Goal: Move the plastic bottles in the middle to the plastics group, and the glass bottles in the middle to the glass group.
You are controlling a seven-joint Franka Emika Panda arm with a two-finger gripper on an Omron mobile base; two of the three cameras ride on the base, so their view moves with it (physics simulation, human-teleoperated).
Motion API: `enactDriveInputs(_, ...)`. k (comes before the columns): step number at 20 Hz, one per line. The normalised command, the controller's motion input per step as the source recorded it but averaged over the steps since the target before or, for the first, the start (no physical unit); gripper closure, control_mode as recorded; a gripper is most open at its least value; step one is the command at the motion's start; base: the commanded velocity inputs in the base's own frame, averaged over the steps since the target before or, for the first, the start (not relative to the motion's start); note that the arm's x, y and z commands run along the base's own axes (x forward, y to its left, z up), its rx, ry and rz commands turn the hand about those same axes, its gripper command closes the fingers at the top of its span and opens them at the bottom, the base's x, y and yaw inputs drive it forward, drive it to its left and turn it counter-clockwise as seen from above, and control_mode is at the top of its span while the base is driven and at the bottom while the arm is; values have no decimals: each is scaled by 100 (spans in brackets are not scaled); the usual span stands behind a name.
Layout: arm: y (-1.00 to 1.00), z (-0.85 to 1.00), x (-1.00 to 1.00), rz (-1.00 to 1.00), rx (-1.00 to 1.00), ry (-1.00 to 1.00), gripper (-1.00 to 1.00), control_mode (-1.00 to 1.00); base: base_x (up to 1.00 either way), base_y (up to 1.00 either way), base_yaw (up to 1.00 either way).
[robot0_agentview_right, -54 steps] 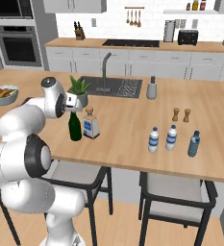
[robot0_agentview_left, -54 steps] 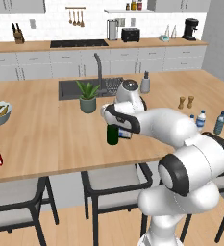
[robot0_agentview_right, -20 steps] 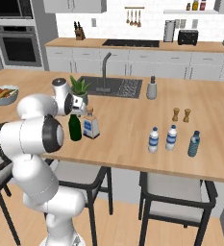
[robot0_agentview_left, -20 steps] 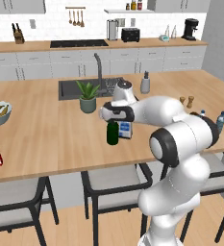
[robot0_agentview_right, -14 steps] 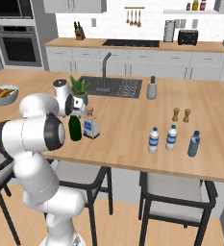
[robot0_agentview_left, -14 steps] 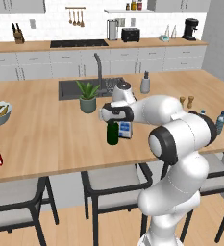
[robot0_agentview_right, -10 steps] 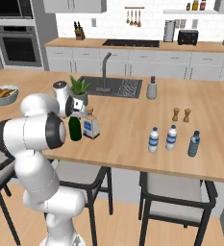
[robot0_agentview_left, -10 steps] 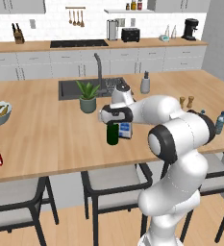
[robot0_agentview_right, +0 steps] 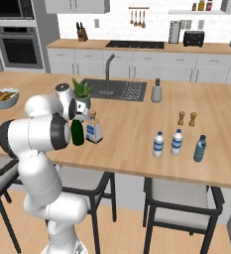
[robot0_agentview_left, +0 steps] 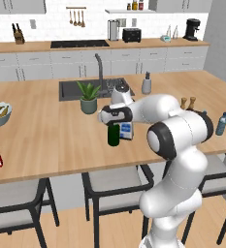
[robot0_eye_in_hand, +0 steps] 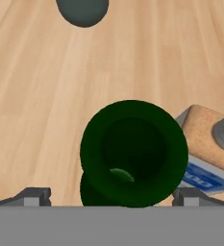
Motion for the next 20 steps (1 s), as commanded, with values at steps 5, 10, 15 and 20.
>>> enactDriveInputs(5, 0, 0, 4, 0, 0, 0, -100, -100, 0, 0, 0)
enactDriveInputs(10, 0, -2, 7, 0, 0, 0, -100, -100, 0, 0, 0)
enactDriveInputs(15, 0, -1, 3, 0, 0, 0, -100, -100, 0, 0, 0)
enactDriveInputs(20, 0, 0, 0, 0, 0, -8, -100, -100, 0, 0, 0)
